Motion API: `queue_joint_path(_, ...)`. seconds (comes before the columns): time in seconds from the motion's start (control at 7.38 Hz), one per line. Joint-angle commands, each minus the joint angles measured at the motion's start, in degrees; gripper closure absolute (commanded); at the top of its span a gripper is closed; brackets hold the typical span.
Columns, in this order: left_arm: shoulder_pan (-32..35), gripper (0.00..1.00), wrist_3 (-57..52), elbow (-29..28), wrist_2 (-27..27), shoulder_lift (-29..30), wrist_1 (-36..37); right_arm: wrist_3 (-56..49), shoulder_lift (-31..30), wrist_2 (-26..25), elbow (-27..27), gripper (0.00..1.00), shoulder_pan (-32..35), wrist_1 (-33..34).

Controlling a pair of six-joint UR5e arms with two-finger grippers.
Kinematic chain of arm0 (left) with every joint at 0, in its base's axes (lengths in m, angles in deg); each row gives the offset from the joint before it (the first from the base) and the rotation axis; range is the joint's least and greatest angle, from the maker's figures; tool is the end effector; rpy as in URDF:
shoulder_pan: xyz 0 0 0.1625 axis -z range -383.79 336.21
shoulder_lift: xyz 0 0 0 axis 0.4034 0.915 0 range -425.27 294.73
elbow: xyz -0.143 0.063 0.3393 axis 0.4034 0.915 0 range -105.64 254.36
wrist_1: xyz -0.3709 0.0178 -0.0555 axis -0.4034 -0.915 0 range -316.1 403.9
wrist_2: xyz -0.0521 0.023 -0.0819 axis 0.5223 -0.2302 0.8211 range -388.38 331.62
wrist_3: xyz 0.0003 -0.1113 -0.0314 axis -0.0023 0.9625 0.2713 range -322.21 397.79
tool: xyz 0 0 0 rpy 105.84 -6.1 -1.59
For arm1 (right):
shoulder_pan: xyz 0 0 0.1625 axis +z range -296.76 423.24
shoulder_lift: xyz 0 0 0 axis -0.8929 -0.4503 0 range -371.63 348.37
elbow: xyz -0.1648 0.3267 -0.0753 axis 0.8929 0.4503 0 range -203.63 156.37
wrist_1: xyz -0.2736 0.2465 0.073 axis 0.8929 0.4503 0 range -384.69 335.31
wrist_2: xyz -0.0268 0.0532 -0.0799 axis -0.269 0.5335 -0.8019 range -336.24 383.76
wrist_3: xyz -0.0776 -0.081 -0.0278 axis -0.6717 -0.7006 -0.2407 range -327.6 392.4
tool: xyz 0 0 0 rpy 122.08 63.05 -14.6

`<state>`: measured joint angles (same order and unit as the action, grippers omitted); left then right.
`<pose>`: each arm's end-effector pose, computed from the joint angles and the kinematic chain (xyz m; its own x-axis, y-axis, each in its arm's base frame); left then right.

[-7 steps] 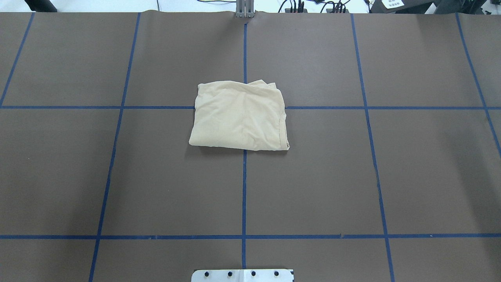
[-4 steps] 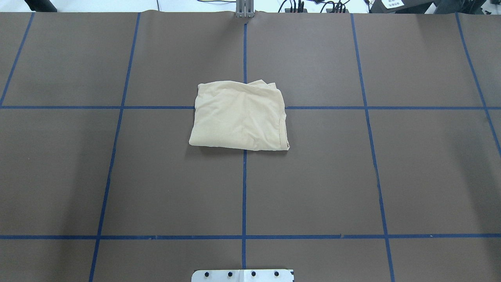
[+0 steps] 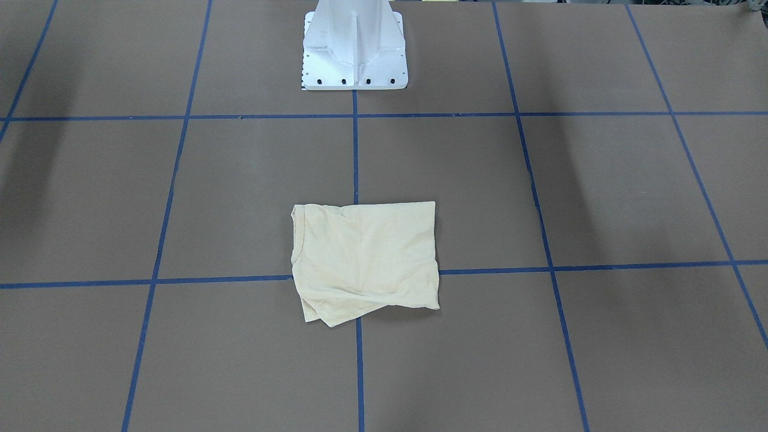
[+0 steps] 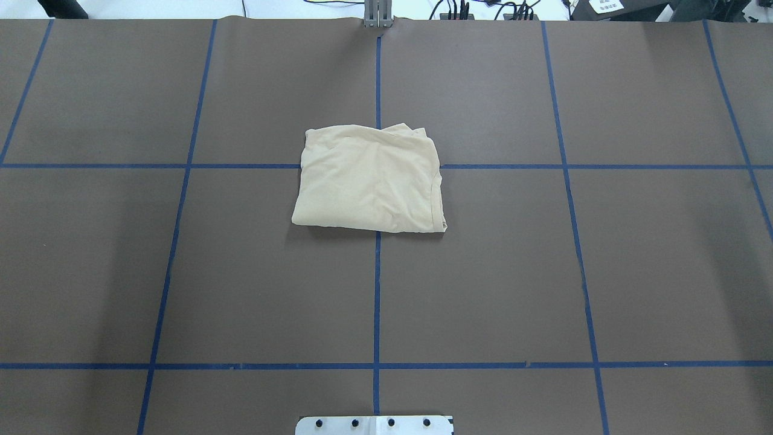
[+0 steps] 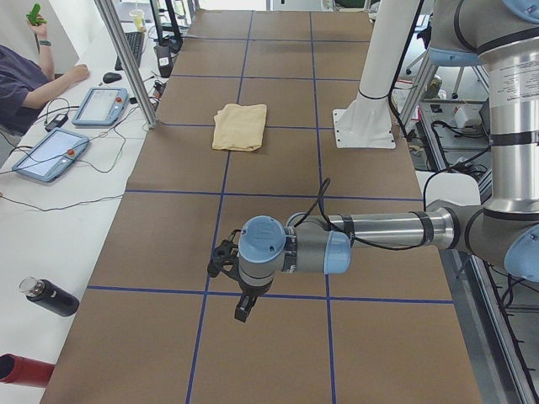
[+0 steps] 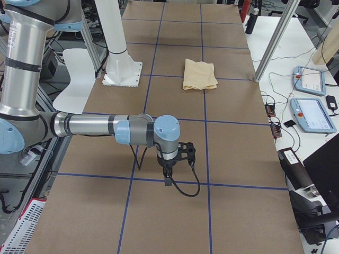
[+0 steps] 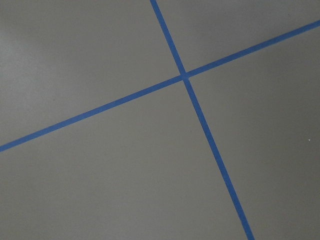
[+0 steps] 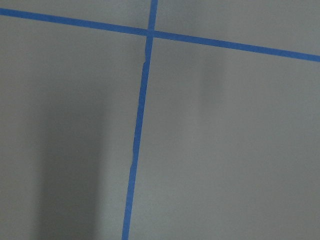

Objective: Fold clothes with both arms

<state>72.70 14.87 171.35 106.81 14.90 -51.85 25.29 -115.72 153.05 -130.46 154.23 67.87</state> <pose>-0.0951 -0.3822 0.6243 0.6926 0.3459 -0.6329 -0.1701 0.9311 0.3227 0.0664 -0.3584 0.5973 0.7700 -0.1125 0.6280 0.0787 0.9936 0.0815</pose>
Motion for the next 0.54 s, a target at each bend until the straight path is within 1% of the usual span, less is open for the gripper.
queue_joint_path(0.0, -0.08, 0.00, 0.68, -0.75, -1.15, -0.19, 0.38, -0.18, -0.06, 0.26, 0.05, 0.00, -0.02, -0.10)
queue_joint_path(0.27, -0.34, 0.00, 11.28, 1.00, -4.49, 0.08, 0.12, -0.18, -0.06, 0.26, -0.04, 0.00, 0.07, -0.10)
queue_joint_path(0.41, -0.34, 0.00, 11.06, 1.27, -3.98, 0.17, -0.49, -0.18, -0.06, 0.26, -0.04, 0.00, -0.02, -0.45)
